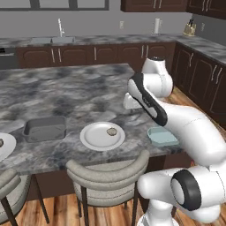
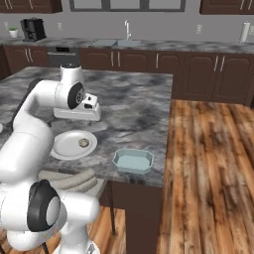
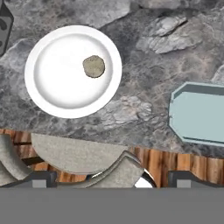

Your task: Place two dumplings into each of the tupperware containers and then place the containers in the fridge.

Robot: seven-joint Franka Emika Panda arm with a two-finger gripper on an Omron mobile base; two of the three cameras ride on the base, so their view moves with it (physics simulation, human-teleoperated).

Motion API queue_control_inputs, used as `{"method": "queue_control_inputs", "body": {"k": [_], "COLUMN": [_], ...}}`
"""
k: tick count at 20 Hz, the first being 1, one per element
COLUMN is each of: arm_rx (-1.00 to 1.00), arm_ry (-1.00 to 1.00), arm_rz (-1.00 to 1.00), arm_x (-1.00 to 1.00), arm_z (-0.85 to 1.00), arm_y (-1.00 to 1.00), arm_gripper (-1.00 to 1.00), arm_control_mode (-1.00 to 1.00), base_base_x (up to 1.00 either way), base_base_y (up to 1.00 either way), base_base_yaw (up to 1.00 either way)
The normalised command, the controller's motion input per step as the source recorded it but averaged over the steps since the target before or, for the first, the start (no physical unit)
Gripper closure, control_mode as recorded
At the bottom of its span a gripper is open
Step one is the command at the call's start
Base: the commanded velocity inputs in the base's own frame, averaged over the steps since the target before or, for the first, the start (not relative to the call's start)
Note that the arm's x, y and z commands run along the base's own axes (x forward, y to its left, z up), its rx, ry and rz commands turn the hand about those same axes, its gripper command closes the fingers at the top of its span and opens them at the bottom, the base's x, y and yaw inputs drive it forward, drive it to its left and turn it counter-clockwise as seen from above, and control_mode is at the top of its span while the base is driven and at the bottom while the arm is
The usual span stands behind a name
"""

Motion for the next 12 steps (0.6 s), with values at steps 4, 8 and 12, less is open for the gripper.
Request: {"method": "queue_control_inputs", "body": {"k": [4,8,12], "arm_rx": [0.0,0.0,0.0], "arm_ry": [0.27,0.24,0.13], "arm_rz": [0.01,0.02,0.01], "arm_x": [1.0,0.96,0.7], "arm_z": [-0.97,-0.76,-0.6], "arm_y": [0.83,0.26,0.08], "arm_gripper": [-1.0,-1.0,-1.0], "arm_control_mode": [-1.0,-1.0,-1.0], "base_base_x": [0.0,0.0,0.0], "base_base_y": [0.0,0.0,0.0], "base_base_yaw": [0.0,0.0,0.0]}}
